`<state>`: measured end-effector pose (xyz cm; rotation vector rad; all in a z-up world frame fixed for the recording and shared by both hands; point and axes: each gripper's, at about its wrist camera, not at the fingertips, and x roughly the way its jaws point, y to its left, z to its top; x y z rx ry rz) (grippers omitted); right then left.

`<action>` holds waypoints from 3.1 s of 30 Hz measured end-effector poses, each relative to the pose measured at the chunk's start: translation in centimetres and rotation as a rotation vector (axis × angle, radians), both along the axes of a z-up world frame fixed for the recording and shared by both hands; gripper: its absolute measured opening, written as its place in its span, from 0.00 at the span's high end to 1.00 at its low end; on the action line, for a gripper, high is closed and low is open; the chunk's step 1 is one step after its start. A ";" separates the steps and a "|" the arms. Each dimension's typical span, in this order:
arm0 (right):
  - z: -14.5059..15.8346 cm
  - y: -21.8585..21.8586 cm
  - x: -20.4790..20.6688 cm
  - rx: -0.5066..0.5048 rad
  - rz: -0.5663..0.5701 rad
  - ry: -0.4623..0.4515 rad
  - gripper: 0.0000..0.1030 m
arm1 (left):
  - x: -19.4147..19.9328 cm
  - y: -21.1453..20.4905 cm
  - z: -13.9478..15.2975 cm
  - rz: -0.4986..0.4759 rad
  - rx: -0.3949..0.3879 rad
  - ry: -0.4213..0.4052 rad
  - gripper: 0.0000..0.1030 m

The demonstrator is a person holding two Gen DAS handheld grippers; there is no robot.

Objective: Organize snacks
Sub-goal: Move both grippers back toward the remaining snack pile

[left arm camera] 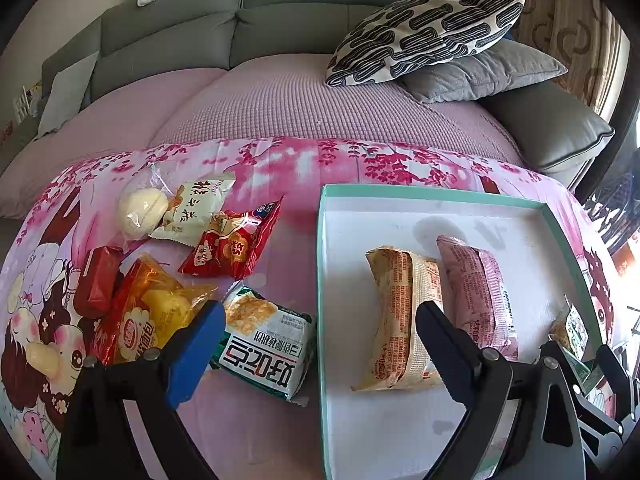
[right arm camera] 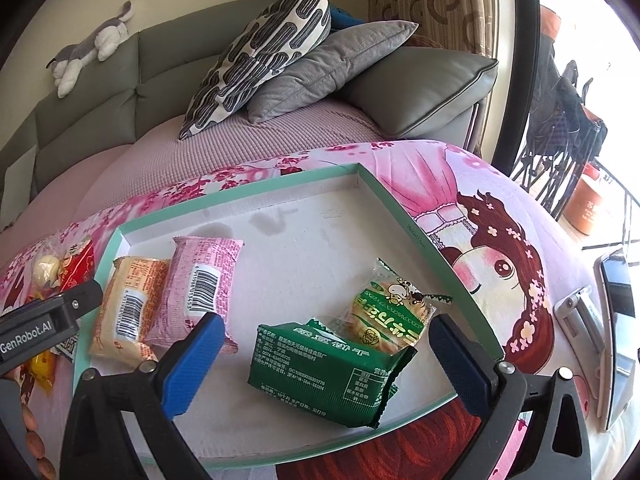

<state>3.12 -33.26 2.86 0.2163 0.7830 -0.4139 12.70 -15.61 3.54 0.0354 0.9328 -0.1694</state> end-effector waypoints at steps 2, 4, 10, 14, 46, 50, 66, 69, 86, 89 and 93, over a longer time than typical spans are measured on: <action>0.1 0.3 0.1 0.002 0.012 0.007 0.00 | -0.2 0.2 0.2 0.013 -0.011 -0.003 0.07; 0.3 0.8 0.2 0.003 0.021 0.018 0.00 | -0.5 0.9 0.4 0.044 -0.004 -0.019 0.07; 0.8 2.0 0.5 0.019 0.068 0.023 0.00 | -1.1 4.2 0.2 0.126 0.009 -0.013 0.07; 0.9 2.9 0.7 0.039 0.104 0.021 0.00 | -1.4 6.6 -0.3 0.199 0.036 0.003 0.07; 1.9 17.9 2.6 0.000 0.511 -0.002 0.00 | -5.0 21.5 0.1 0.725 0.000 -0.016 0.07; 1.2 19.6 2.8 -0.014 0.538 0.021 0.00 | -4.8 22.2 -0.4 0.720 0.012 -0.002 0.07; -1.2 23.4 4.1 -0.025 0.545 0.072 0.00 | -4.6 26.0 -1.6 0.733 -0.042 0.012 0.06; -1.0 23.4 4.1 -0.009 0.531 0.059 0.00 | -4.5 26.4 -1.8 0.702 -0.046 0.012 0.06; 0.5 23.8 4.3 0.016 0.465 -0.043 0.00 | -2.8 29.5 -2.7 0.527 -0.104 0.076 0.06; 0.4 23.9 4.6 0.014 0.454 -0.037 0.00 | -2.5 29.9 -3.3 0.522 -0.112 0.104 0.07; 0.2 24.2 5.2 0.018 0.445 -0.023 0.14 | -2.4 29.9 -4.0 0.501 -0.121 0.131 0.16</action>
